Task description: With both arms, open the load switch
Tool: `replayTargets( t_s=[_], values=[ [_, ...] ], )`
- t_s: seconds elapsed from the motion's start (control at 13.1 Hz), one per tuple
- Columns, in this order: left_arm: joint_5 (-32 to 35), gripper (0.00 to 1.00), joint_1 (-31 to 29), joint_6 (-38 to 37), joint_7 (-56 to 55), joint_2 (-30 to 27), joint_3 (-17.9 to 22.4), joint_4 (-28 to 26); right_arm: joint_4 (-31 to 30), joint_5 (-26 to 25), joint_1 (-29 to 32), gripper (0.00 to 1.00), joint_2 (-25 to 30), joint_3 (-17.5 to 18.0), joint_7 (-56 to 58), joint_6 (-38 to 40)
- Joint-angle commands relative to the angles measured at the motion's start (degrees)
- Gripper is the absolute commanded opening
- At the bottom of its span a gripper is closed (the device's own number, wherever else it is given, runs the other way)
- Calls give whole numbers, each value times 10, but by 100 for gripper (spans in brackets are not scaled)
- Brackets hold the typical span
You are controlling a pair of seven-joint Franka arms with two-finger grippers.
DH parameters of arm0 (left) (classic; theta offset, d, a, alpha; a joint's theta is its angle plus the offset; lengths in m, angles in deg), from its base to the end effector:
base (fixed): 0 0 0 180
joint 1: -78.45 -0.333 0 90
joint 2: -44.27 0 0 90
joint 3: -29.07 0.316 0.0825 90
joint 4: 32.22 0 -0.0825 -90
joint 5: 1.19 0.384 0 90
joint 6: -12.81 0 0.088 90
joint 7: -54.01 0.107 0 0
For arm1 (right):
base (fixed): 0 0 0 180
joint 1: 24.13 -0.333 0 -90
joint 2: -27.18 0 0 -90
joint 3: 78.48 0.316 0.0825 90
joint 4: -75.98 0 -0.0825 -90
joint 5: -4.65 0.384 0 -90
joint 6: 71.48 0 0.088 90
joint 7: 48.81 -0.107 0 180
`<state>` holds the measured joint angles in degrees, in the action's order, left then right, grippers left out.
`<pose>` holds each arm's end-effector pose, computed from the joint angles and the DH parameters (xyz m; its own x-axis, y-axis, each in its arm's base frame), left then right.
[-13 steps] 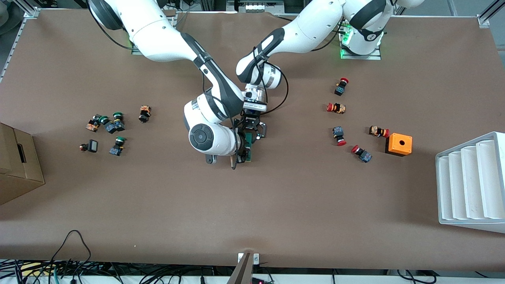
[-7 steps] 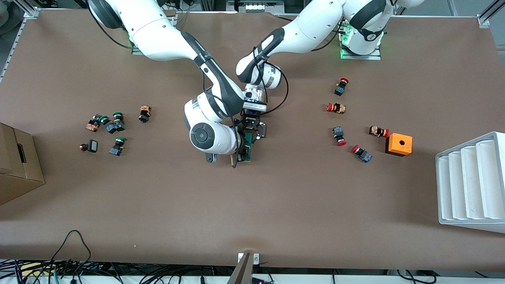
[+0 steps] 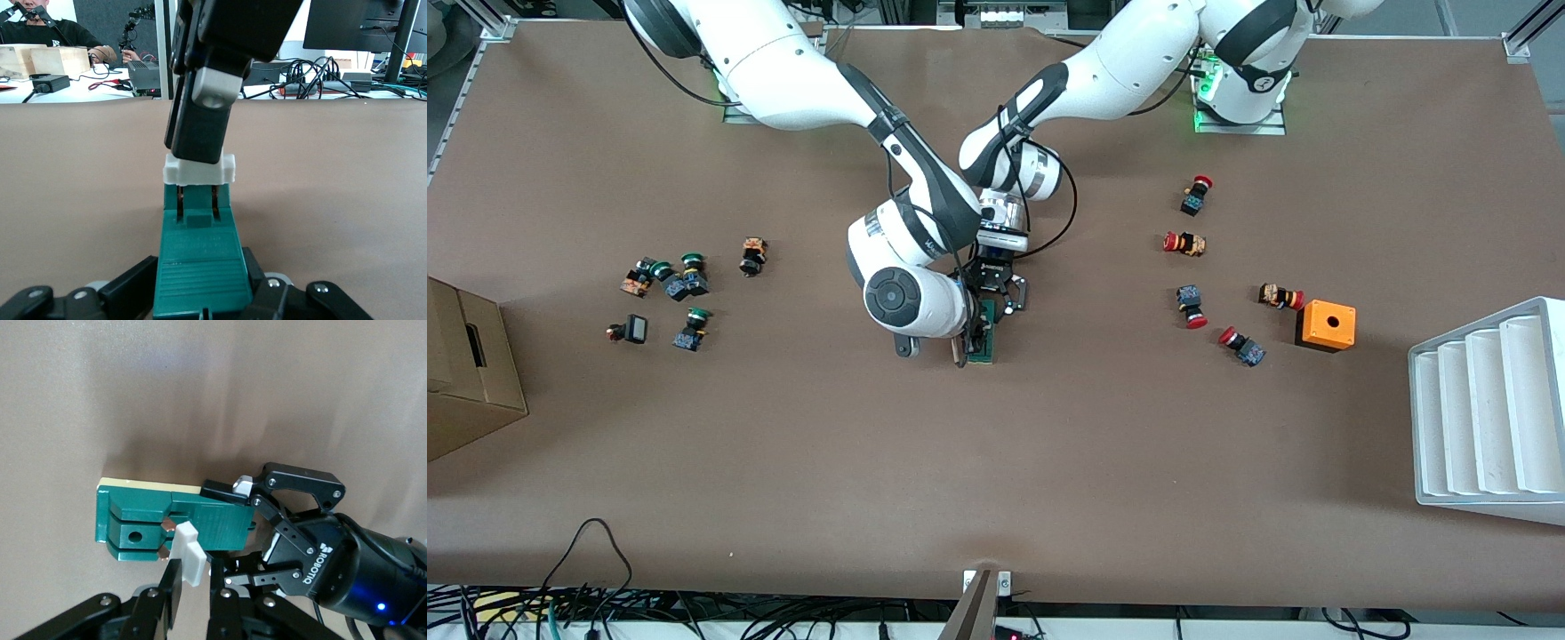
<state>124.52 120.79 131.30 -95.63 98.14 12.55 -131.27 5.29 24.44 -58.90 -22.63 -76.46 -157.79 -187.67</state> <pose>0.3768 -0.5218 0.0584 0.3386 -0.0090 0.9409 -0.1307 -0.9907 0.0376 0.5924 0.4586 0.2405 0.1013 -0.9584 -0.2668 -0.9673 -0.1576 0.1989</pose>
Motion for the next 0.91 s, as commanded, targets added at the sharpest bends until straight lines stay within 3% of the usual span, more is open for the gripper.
replayTargets(
  t_s=[0.0,0.84],
  values=[
    [19,36,6,16,8,30,6,32,-38,-20,-1,23,18,6,-1,-9],
    [19,36,6,16,9,39,7,44,-60,-30,-8,23,18,10,-4,-38]
  ],
)
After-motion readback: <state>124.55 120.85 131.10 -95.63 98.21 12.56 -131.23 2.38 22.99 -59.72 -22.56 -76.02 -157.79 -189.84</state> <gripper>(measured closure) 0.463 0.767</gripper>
